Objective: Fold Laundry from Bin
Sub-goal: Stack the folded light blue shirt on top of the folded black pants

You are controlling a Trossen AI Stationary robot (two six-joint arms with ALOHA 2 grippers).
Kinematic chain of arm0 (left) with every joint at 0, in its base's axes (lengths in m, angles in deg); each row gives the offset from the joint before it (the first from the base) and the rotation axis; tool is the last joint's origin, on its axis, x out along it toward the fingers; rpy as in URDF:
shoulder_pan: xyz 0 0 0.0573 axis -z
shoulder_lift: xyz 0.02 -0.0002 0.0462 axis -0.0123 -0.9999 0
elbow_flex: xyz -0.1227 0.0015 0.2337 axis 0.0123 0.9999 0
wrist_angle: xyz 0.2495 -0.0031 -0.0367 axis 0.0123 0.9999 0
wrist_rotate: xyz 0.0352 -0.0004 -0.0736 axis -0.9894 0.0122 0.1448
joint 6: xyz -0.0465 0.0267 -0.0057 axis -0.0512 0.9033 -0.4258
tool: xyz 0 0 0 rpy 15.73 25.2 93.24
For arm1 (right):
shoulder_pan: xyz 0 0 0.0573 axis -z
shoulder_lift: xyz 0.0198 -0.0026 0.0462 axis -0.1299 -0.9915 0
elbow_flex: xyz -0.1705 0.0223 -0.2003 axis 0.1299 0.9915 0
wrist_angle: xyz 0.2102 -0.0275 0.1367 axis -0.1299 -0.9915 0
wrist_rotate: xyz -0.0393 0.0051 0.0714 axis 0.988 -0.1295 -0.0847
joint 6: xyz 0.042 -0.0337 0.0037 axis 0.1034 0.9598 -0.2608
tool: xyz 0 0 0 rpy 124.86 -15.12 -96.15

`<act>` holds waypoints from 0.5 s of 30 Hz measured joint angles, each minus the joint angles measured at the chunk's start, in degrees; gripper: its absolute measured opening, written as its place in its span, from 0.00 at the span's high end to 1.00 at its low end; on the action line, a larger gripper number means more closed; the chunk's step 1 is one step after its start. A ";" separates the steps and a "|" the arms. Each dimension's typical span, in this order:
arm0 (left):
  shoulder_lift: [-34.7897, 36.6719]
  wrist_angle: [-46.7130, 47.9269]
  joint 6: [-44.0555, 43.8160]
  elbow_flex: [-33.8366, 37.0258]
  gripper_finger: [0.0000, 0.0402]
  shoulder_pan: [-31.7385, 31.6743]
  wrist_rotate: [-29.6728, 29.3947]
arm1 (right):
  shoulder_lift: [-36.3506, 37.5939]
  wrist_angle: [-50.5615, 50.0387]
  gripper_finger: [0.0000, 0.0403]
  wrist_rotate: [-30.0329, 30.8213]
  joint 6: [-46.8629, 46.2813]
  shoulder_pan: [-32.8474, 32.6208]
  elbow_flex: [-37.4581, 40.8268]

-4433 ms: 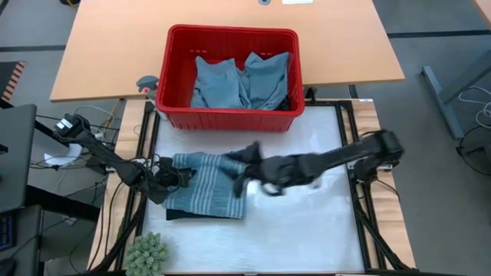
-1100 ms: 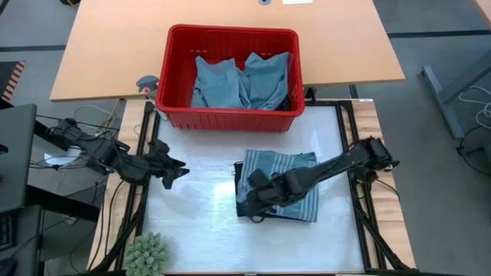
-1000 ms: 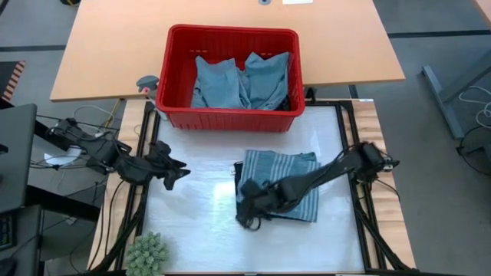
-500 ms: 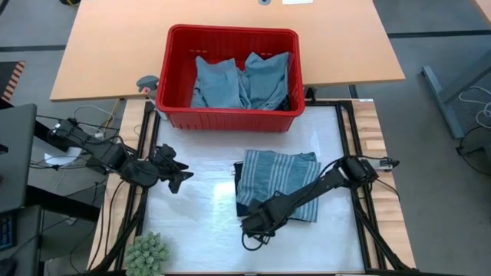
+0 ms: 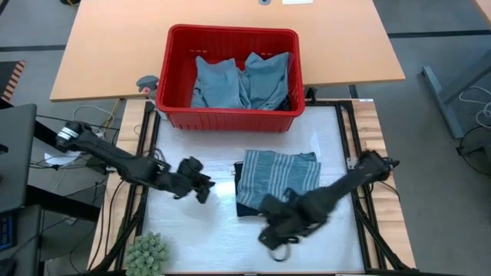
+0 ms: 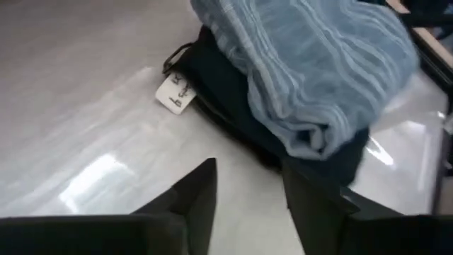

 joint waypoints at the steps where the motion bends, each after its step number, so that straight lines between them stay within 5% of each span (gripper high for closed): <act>1: -2.16 -1.34 -0.19 -0.02 0.67 -0.30 -0.44 | 1.27 -1.67 0.95 2.81 -2.06 -1.18 -1.23; 7: -14.46 -8.75 -2.69 -0.02 0.96 -1.80 1.15 | 7.55 -5.97 0.96 19.11 -11.93 -10.03 -5.27; 15: -28.72 -13.23 -7.33 -3.90 1.00 -3.97 4.92 | 11.40 -5.94 0.95 30.91 -16.06 -18.78 -5.36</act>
